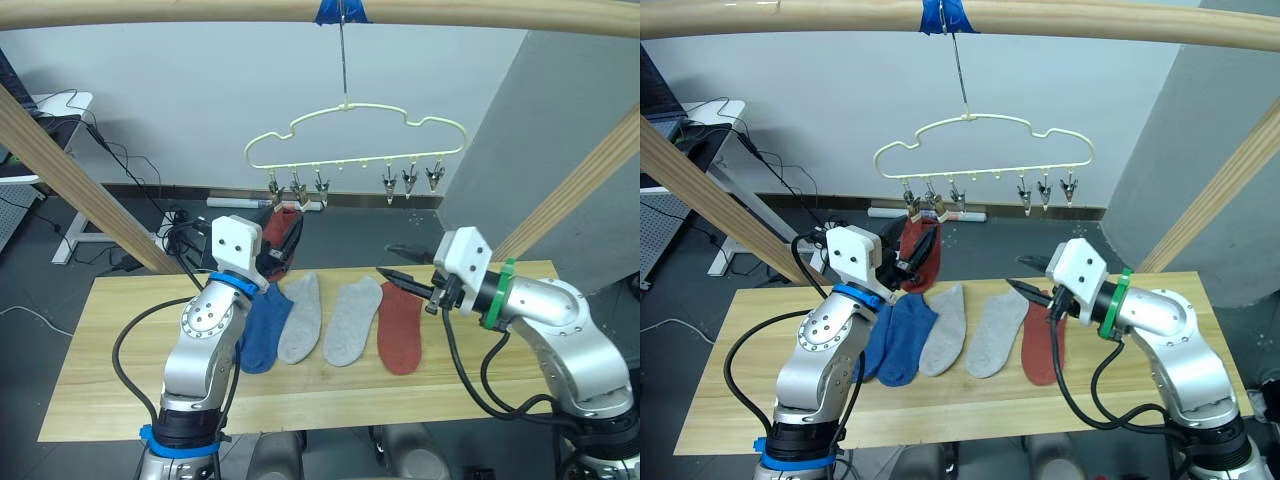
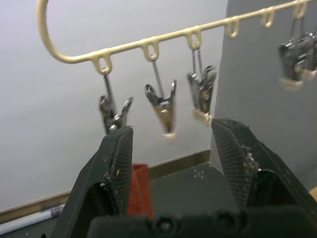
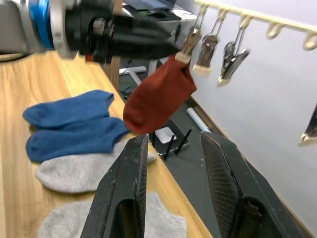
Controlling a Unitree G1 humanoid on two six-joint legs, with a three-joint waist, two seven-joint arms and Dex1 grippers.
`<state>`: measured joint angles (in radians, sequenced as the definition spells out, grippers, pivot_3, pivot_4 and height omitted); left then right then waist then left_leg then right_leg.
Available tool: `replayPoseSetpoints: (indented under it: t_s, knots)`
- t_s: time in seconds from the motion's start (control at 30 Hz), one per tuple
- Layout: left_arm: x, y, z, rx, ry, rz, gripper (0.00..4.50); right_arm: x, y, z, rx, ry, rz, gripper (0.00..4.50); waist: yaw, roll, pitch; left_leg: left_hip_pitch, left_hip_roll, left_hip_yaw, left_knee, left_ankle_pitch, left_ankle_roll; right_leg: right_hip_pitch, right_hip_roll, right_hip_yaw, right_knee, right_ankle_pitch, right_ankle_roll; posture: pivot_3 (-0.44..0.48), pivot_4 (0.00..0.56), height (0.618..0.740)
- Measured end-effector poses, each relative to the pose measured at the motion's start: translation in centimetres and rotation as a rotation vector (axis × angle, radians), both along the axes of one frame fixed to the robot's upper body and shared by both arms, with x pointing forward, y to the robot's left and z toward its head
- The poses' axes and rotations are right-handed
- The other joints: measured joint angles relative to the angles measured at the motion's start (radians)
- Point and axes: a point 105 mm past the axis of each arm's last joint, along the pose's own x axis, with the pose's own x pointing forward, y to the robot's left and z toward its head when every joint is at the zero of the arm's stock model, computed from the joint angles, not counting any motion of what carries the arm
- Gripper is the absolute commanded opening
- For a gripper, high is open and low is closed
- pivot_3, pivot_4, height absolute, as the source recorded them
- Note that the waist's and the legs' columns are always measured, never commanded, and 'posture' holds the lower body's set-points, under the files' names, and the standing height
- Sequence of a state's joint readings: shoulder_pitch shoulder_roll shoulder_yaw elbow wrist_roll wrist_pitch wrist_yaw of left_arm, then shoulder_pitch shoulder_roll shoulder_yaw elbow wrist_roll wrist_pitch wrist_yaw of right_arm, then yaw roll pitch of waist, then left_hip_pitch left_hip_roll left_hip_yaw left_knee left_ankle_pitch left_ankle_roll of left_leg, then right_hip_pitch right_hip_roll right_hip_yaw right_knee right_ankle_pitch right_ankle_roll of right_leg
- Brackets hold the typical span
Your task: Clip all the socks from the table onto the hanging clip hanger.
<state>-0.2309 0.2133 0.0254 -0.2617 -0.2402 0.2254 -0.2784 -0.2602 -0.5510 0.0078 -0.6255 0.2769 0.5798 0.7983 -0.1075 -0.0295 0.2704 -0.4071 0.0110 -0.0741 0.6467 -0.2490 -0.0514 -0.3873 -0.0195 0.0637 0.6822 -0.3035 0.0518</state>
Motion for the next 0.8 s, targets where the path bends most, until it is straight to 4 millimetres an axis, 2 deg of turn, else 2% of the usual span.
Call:
replayPoseSetpoints:
  t_s: [0.17, 0.3, 0.4, 0.8]
  knots:
    - [0.6, -0.2, 0.0, -0.014, -0.024, 0.024, 2.78, -0.3, -1.1, 0.2, -0.002, 0.028, -0.029, 1.70, -0.002, 0.000, 0.000, 0.000, 0.000, 0.001, 0.000, 0.000, 0.000, 0.000, 0.000, 0.000, -0.001, 0.000, 0.000, -0.224, 0.272, 0.740]
    - [1.1, -0.3, -0.2, -0.025, -0.027, 0.045, 1.99, -0.2, -1.7, 0.2, -0.016, 0.035, -0.056, 1.76, -0.004, 0.000, 0.000, 0.000, 0.000, 0.001, 0.000, 0.000, 0.000, 0.000, 0.000, 0.000, -0.001, 0.000, 0.000, -0.226, 0.274, 0.740]
    - [1.3, -0.4, -0.4, -0.028, -0.021, 0.049, 1.99, -0.2, -1.8, 0.3, -0.009, 0.037, -0.060, 1.76, -0.005, 0.000, 0.000, 0.000, 0.000, 0.001, 0.000, 0.000, 0.000, 0.000, 0.000, 0.000, -0.001, 0.000, 0.000, -0.225, 0.275, 0.740]
    - [2.6, -1.1, 1.2, -0.059, -0.049, 0.064, 1.99, -0.1, -1.6, 1.1, -0.001, 0.016, -0.053, 1.76, -0.005, 0.000, 0.000, 0.000, 0.000, 0.002, 0.000, 0.000, 0.000, 0.000, 0.000, 0.000, -0.001, 0.000, 0.000, -0.231, 0.275, 0.740]
